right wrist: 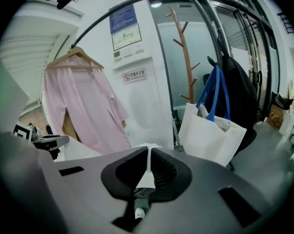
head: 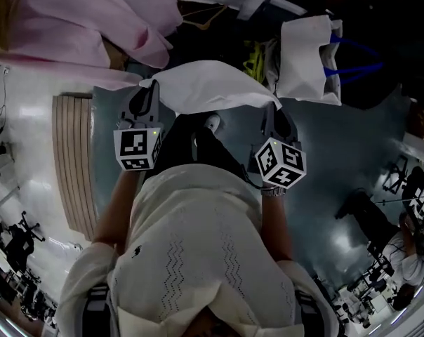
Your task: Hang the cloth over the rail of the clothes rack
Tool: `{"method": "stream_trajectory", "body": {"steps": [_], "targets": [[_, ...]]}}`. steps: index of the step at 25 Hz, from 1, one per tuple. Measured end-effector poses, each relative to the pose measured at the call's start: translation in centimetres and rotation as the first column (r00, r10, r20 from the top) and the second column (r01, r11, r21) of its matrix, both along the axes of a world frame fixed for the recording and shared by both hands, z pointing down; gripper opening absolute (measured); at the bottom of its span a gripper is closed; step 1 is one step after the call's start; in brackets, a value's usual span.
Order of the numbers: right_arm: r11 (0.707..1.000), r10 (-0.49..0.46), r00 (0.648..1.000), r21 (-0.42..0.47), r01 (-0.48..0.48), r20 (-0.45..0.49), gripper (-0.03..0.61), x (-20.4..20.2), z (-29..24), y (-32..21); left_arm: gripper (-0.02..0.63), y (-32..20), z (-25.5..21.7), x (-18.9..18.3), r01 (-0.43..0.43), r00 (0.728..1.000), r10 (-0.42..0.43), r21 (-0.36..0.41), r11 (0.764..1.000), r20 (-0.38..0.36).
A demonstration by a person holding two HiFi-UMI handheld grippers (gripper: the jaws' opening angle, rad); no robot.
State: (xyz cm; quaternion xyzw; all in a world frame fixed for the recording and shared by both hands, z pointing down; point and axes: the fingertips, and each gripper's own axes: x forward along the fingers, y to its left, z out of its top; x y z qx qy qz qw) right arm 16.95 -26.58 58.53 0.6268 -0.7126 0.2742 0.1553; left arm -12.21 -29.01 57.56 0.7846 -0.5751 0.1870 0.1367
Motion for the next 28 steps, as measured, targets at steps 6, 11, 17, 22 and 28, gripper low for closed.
{"method": "stream_trajectory", "body": {"steps": [6, 11, 17, 22, 28], "targets": [[0.993, 0.102, 0.995, 0.058, -0.101, -0.017, 0.025, 0.5, -3.3, -2.1, 0.028, -4.4, -3.2, -0.1, -0.072, 0.997, 0.072, 0.091, 0.993, 0.0], [0.976, 0.163, 0.986, 0.15, -0.158, -0.022, 0.025, 0.7, -6.8, -4.1, 0.028, -7.7, -5.6, -1.5, -0.083, 0.996, 0.087, 0.158, 0.984, -0.023], [0.949, 0.199, 0.98, 0.246, -0.195, 0.012, 0.025, 1.1, -11.1, -5.4, 0.028, -10.2, -9.3, -2.0, -0.119, 0.991, 0.129, 0.234, 0.965, -0.028], [0.933, 0.197, 0.979, 0.298, -0.202, 0.049, 0.025, 1.9, -15.9, -7.2, 0.028, -12.2, -13.7, -1.4, -0.145, 0.988, 0.155, 0.312, 0.939, -0.007], [0.917, 0.126, 0.992, 0.38, -0.121, 0.014, 0.025, 3.6, -22.9, -10.5, 0.028, -14.1, -21.5, 0.0, -0.122, 0.992, 0.112, 0.402, 0.908, 0.05]]}}
